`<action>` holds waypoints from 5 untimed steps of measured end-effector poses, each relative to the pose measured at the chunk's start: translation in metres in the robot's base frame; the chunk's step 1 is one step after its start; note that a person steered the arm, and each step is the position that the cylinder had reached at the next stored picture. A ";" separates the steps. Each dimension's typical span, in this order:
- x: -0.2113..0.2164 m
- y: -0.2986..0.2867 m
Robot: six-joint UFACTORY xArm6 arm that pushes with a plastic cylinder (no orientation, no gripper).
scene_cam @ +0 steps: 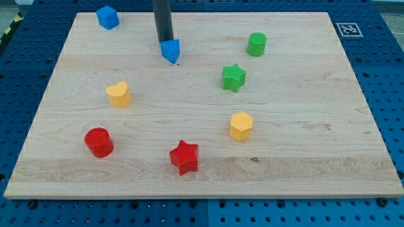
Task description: Push blue cube towards top center
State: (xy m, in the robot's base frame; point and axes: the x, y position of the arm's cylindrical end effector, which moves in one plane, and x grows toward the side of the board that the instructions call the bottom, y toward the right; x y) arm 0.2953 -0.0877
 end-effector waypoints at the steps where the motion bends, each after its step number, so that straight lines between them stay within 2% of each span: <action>1: 0.009 -0.036; 3: 0.009 -0.152; 5: -0.026 -0.190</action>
State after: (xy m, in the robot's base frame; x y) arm 0.2697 -0.2775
